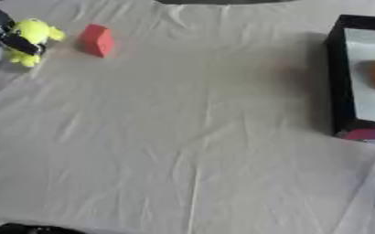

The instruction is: Pick up the objects with one hand, pass them to the other hand, and then place them into the box on the other side of the table.

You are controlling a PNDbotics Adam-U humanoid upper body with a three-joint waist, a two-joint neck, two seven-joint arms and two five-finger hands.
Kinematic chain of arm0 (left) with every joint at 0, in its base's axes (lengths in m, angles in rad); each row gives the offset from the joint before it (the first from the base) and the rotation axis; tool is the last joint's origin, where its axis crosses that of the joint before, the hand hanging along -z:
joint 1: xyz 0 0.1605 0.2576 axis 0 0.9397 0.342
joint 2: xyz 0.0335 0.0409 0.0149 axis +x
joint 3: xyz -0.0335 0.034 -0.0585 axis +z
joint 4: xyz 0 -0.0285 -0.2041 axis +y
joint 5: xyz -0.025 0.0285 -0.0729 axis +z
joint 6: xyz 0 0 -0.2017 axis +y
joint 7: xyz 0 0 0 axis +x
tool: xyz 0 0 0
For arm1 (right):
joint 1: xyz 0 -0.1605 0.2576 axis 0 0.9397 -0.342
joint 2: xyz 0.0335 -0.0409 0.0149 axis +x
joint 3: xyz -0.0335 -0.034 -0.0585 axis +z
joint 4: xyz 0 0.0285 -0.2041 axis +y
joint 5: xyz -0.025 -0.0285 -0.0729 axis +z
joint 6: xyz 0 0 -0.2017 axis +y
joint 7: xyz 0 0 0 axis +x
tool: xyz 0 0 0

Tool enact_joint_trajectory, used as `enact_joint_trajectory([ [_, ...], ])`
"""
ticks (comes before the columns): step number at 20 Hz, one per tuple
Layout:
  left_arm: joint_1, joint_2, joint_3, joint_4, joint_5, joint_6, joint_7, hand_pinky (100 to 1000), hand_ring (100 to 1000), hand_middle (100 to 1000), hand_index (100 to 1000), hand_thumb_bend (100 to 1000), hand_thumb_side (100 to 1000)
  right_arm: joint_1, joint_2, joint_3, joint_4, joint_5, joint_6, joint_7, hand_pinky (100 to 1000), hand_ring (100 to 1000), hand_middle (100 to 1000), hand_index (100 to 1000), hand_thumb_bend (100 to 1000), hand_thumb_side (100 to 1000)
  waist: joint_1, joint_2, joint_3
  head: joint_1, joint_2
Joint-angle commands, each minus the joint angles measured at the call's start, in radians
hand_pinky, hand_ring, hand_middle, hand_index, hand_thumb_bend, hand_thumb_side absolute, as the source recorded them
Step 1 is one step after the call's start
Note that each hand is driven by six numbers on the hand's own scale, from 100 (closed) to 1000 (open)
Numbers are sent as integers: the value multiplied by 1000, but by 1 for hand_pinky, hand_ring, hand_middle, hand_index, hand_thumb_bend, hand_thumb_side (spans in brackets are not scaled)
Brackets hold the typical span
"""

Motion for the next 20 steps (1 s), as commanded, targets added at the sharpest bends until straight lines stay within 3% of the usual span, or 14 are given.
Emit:
enact_joint_trajectory([
  [1, -5, 56, 1, -45, 16, 7, 2, 770, 751, 644, 641, 398, 208, -13, -17, -10, -8, 1, -4, 1, 936, 807, 805, 881, 300, 556, 9, -39, 2, 3, -13],
  [2, -4, 57, 1, -47, 17, 8, 3, 770, 751, 644, 641, 398, 208, -13, -17, -10, -8, 1, -4, 1, 936, 807, 805, 881, 300, 556, 8, -39, 2, 4, -13],
  [3, -4, 57, 0, -49, 19, 9, 3, 767, 745, 635, 636, 380, 119, -13, -17, -9, -8, 1, -4, 1, 936, 806, 803, 880, 303, 552, 8, -39, 3, 4, -13],
  [4, -9, 63, -9, -60, 26, 3, 10, 767, 745, 636, 636, 382, 112, -16, -17, -8, -9, 1, -5, 2, 936, 806, 808, 880, 303, 551, 7, -45, 8, 4, -18],
  [14, 103, 102, -38, -330, 192, -158, 92, 753, 721, 616, 624, 340, 100, -49, -5, 11, -28, 10, -9, 31, 936, 813, 818, 883, 305, 547, -7, -57, 29, -28, -36],
  [20, 155, 101, -38, -490, 265, -213, 166, 744, 703, 598, 619, 336, 100, -82, -1, 40, -61, 27, -13, 73, 936, 819, 822, 886, 310, 550, -12, -58, 32, -44, -36],
])
